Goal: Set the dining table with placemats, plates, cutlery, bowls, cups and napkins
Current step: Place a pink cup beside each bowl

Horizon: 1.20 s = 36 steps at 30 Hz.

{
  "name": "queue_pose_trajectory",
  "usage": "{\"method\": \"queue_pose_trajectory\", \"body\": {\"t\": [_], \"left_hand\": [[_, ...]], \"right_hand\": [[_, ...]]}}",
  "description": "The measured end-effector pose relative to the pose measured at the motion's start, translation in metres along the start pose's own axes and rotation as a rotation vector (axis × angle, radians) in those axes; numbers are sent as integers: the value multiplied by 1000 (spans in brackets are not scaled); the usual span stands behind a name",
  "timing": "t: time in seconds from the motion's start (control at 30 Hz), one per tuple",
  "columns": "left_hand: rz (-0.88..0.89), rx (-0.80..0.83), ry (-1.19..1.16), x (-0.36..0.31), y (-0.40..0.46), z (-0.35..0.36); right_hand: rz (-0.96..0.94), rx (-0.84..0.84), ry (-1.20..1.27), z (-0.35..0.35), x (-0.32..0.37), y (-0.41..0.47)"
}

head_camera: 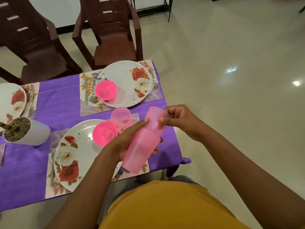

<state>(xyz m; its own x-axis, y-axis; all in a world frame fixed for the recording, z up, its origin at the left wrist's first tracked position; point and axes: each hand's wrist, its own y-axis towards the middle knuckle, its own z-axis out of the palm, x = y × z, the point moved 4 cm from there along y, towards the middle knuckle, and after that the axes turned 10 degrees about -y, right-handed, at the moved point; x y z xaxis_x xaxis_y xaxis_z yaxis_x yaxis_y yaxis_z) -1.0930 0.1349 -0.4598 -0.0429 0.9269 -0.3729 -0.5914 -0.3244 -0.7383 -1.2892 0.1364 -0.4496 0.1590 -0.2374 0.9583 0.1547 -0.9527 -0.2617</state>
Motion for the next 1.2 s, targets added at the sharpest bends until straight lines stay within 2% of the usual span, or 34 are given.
{"method": "queue_pose_trajectory", "body": {"t": [0.23,0.33,0.5,0.63,0.8,0.97,1.2], "left_hand": [[20,10,93,-12,23,14],[26,30,120,-17,35,18],[101,26,230,-22,55,37],[199,11,393,-23,70,62],[219,-4,475,-26,104,98],[284,-108,399,-28,153,138],[297,-278,73,-12,212,192]], "right_hand": [[-21,-234,14,-28,-6,-5],[113,-324,14,-37,-12,-12],[332,-280,57,-47,-31,-27],[371,-302,77,-66,-39,-34],[353,-294,95,-119,-52,-28],[303,-280,188,-200,-58,-18],[279,-339,422,-325,-70,-11]]}}
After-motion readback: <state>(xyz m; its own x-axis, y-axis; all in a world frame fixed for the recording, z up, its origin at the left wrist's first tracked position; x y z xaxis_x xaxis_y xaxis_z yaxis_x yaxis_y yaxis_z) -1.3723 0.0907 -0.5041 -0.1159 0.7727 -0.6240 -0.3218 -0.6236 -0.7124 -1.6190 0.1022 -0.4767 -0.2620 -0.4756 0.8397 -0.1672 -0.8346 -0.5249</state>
